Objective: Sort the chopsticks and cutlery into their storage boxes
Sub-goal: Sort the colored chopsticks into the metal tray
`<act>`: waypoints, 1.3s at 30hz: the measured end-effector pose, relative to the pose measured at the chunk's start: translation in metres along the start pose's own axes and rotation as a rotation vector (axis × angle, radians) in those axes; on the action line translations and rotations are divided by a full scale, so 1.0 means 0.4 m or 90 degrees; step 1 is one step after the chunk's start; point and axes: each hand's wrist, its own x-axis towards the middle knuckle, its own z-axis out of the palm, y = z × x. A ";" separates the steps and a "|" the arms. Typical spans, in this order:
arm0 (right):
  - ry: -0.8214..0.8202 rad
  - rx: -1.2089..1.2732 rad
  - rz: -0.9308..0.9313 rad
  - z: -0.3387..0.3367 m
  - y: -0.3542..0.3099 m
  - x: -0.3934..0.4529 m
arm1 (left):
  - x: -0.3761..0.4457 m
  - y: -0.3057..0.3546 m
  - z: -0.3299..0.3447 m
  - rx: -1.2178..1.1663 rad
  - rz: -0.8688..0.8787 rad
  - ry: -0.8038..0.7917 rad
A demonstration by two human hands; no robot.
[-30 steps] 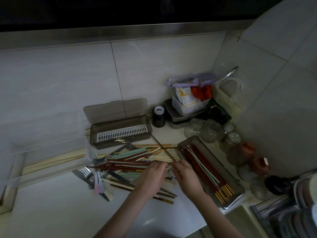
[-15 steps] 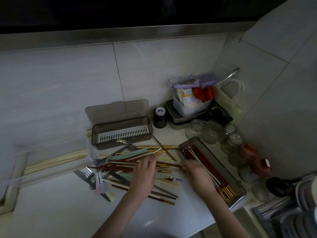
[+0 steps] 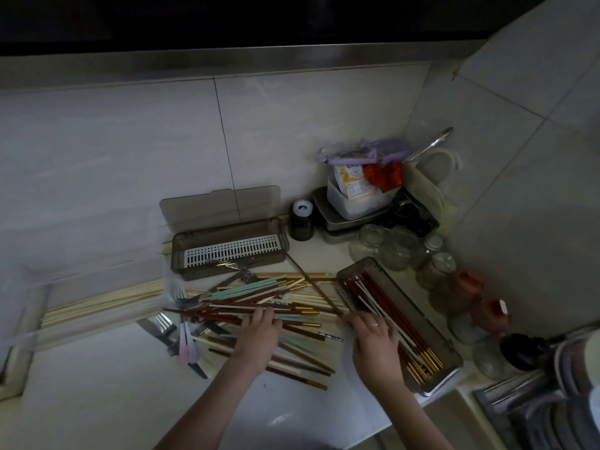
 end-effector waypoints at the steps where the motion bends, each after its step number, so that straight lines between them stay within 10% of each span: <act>1: 0.014 -0.002 -0.013 0.008 -0.009 -0.008 | 0.002 0.001 -0.002 0.003 0.019 0.003; 7: 0.017 0.112 -0.097 0.023 -0.071 -0.018 | -0.013 -0.007 -0.014 -0.126 0.056 0.113; 13: 0.000 0.498 0.095 0.008 -0.158 0.003 | -0.001 0.010 -0.052 -0.277 -0.002 0.257; 19: -0.037 0.903 0.335 -0.016 -0.202 0.041 | -0.009 0.103 -0.142 -0.698 -0.124 0.063; 27: 0.040 0.714 0.353 -0.088 -0.129 0.079 | 0.001 0.137 -0.152 -0.971 -0.254 -0.010; 31: 0.168 0.361 0.315 -0.118 -0.017 0.109 | -0.008 0.126 -0.148 -1.041 -0.312 -0.011; 36: -0.060 0.037 0.294 -0.093 0.049 0.119 | -0.004 0.133 -0.139 -1.100 -0.384 -0.057; 39: -0.053 0.184 0.244 -0.068 -0.015 0.097 | -0.003 0.147 -0.153 -1.115 -0.366 -0.059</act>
